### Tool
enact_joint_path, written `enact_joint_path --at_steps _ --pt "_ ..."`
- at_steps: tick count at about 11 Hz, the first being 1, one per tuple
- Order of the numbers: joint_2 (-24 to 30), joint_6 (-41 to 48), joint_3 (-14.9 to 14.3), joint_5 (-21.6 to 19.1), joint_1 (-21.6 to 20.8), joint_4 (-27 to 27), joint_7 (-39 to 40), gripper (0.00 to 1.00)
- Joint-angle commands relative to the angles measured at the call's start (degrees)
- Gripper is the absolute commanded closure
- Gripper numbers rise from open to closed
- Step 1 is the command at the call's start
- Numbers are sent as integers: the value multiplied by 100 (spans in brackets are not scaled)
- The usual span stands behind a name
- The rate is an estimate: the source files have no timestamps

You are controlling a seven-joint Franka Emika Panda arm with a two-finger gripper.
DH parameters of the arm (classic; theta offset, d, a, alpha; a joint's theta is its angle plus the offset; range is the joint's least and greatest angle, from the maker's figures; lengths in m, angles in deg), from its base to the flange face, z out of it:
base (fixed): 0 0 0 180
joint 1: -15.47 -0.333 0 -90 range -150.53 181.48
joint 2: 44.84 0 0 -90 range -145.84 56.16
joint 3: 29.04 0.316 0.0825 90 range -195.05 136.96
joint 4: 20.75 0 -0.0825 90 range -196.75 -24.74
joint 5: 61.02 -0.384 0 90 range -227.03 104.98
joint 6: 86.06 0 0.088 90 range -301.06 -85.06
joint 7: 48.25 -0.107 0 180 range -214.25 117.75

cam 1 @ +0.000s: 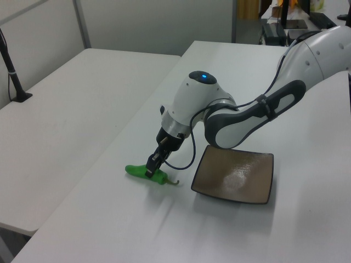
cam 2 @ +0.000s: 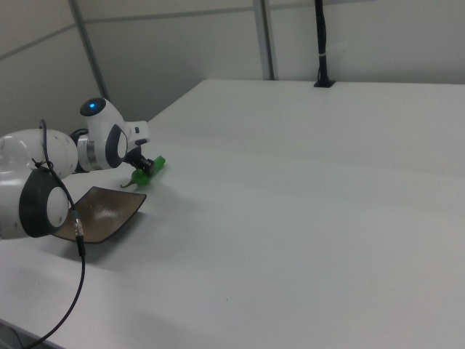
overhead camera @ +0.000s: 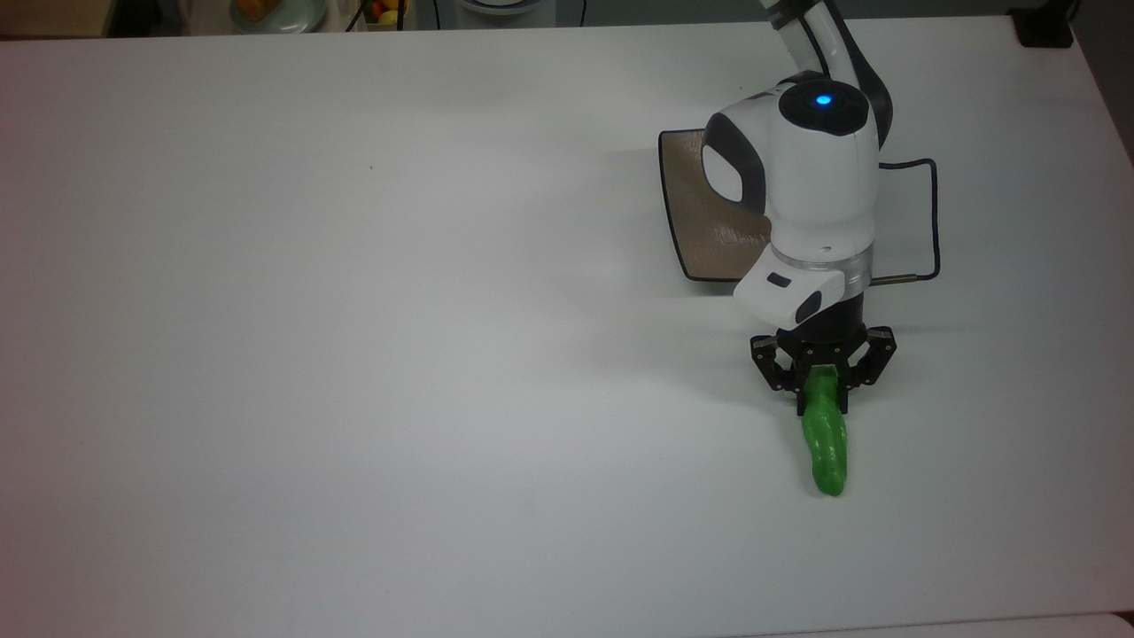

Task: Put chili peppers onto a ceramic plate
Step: 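Lift the chili pepper and carry it over the ceramic plate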

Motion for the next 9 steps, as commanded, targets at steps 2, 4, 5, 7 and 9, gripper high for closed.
enact_joint_path --at_steps 2,4,5,7,9 --pt "733 58 -20 5 38 -433 -144 100" --pt "1357 583 -20 -4 99 -742 -153 100" --pt "1630 943 -20 -4 108 -804 -162 100" --pt "2288 1506 -20 -13 274 -1127 -153 100" --pt "2992 2077 -11 -22 424 -1488 -144 100"
